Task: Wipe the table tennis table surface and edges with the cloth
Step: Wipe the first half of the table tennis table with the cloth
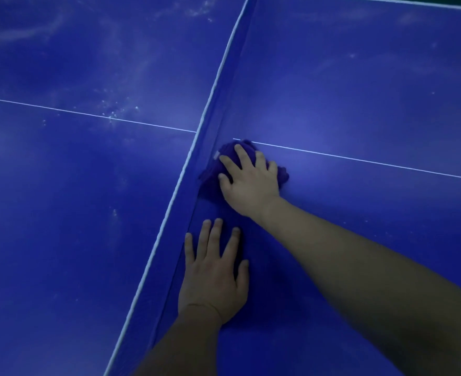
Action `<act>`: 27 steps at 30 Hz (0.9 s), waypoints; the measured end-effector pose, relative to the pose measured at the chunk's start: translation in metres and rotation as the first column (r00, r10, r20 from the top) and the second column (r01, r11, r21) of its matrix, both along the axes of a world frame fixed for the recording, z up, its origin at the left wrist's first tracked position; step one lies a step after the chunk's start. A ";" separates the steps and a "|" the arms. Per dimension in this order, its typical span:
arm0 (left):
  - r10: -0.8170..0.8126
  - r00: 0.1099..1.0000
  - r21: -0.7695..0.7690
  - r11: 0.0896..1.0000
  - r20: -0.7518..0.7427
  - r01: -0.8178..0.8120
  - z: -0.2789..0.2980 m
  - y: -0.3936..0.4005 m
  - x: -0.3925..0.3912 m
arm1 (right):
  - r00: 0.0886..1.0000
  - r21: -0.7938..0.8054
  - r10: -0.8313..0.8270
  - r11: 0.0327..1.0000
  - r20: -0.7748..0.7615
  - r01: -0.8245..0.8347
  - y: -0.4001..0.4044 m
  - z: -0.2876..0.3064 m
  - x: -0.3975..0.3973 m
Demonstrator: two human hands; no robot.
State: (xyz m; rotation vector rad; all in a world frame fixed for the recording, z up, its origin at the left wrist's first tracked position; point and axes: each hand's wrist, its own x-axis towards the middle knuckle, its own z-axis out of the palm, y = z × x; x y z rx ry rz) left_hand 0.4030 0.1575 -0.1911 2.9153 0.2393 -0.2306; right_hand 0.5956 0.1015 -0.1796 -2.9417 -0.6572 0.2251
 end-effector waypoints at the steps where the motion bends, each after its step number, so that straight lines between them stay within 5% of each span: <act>1: 0.000 1.000 0.000 1.000 0.005 0.000 0.000 0.000 0.000 | 0.999 0.006 -0.038 0.999 -0.004 0.038 0.006 0.002 0.002; 6: 0.015 1.000 -0.028 1.000 0.024 -0.014 0.002 0.001 -0.001 | 0.994 0.021 -0.106 0.994 0.015 0.106 -0.019 -0.003 0.002; 12: 0.006 1.000 -0.027 1.000 0.020 -0.005 0.000 0.001 0.000 | 0.907 -0.034 -0.421 0.906 -0.007 0.421 -0.103 0.000 -0.002; 18: 0.010 1.000 -0.034 0.999 0.025 -0.009 0.000 0.002 0.000 | 0.965 -0.066 -0.261 0.963 -0.006 0.260 -0.121 -0.001 -0.058; 23: 0.006 1.000 -0.015 1.000 0.014 -0.006 -0.002 0.001 0.000 | 0.876 -0.029 -0.479 0.878 -0.057 0.478 -0.127 0.008 0.021; 27: 0.006 0.999 -0.011 1.000 0.033 -0.006 -0.001 0.000 0.001 | 0.970 -0.026 -0.233 0.972 0.061 0.235 -0.097 0.005 -0.026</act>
